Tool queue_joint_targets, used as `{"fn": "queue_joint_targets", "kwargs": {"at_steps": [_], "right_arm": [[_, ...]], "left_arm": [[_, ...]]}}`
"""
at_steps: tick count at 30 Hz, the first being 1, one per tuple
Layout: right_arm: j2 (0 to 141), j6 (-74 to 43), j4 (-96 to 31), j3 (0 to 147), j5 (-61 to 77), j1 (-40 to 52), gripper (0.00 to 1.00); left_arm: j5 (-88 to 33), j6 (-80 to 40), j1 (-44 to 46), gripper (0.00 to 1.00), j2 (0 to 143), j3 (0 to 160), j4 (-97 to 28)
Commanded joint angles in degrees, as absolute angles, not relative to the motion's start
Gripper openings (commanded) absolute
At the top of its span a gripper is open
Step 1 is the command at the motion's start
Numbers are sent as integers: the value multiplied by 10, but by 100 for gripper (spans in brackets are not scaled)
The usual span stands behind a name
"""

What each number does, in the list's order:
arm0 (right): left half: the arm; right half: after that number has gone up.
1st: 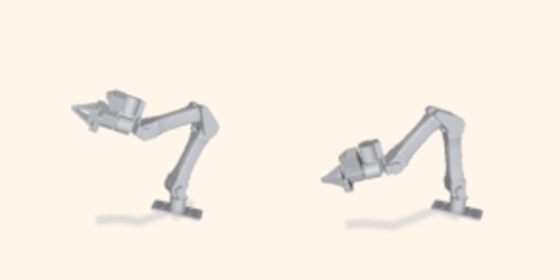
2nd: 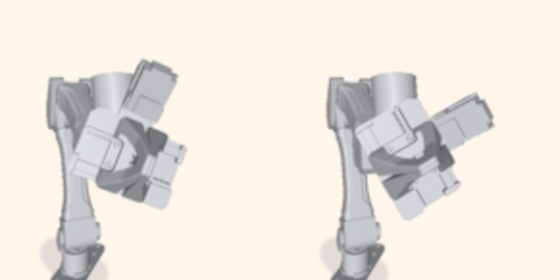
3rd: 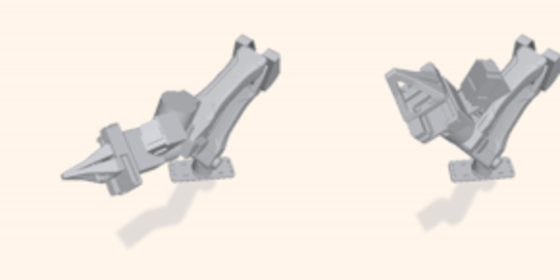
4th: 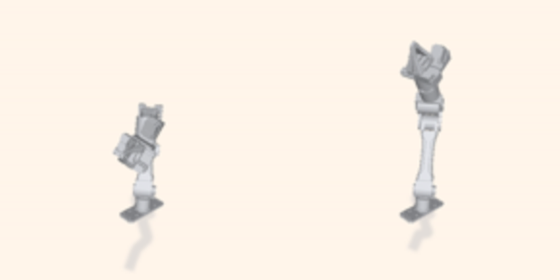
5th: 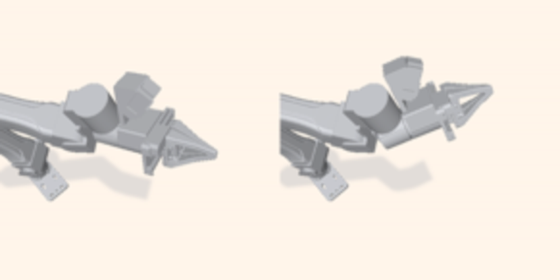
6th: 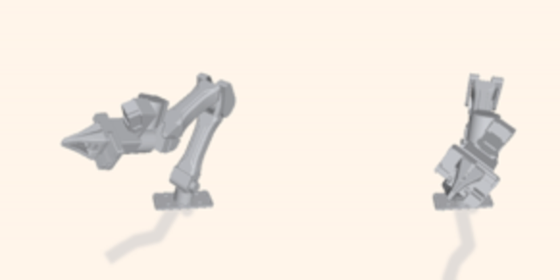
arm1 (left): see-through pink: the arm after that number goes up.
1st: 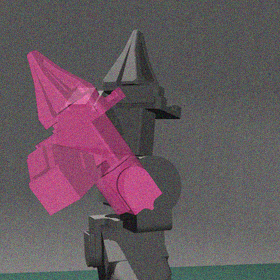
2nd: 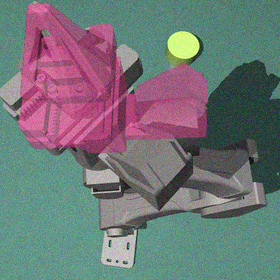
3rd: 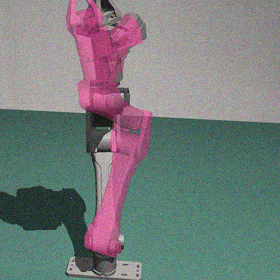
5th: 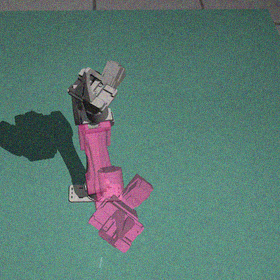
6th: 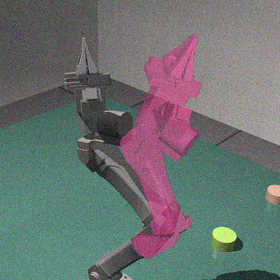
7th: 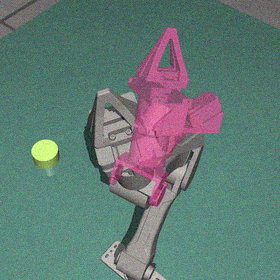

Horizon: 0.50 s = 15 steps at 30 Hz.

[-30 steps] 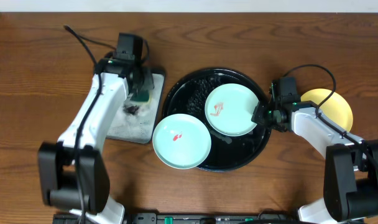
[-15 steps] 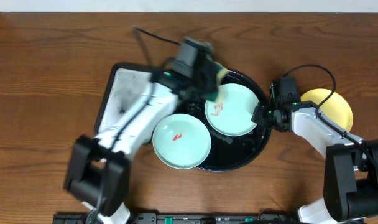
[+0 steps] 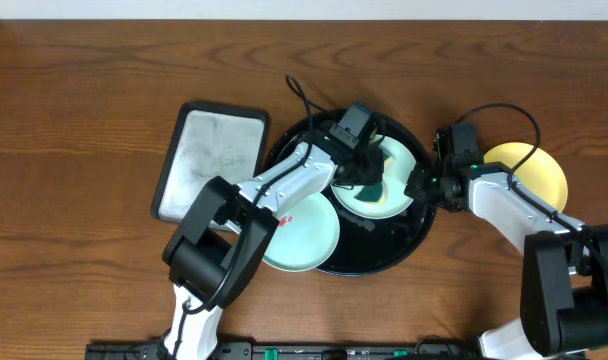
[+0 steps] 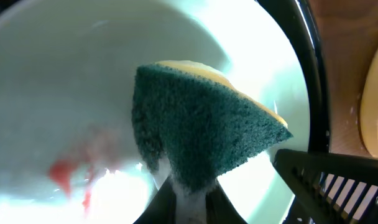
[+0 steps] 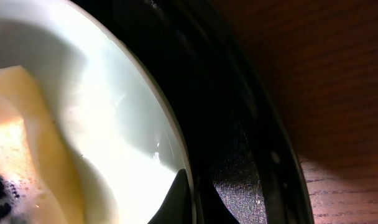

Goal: Clean dirty plates on tray and stack at the side
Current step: 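Scrub the right green plate with the sponge while right gripper holds rim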

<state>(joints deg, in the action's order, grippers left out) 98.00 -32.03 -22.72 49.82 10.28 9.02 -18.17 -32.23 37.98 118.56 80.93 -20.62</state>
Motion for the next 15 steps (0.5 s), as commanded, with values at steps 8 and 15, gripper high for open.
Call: {"fn": "queue_joint_targets", "kwargs": {"at_steps": [8,15], "right_arm": [[985,-310,-266,494,34,94,1],[985,-308,-268,494,32,94,1]], "left_arm": [[133,-192,373,8,1207,805,-267],[63,-197,396,7,1207,805,-220]]}}
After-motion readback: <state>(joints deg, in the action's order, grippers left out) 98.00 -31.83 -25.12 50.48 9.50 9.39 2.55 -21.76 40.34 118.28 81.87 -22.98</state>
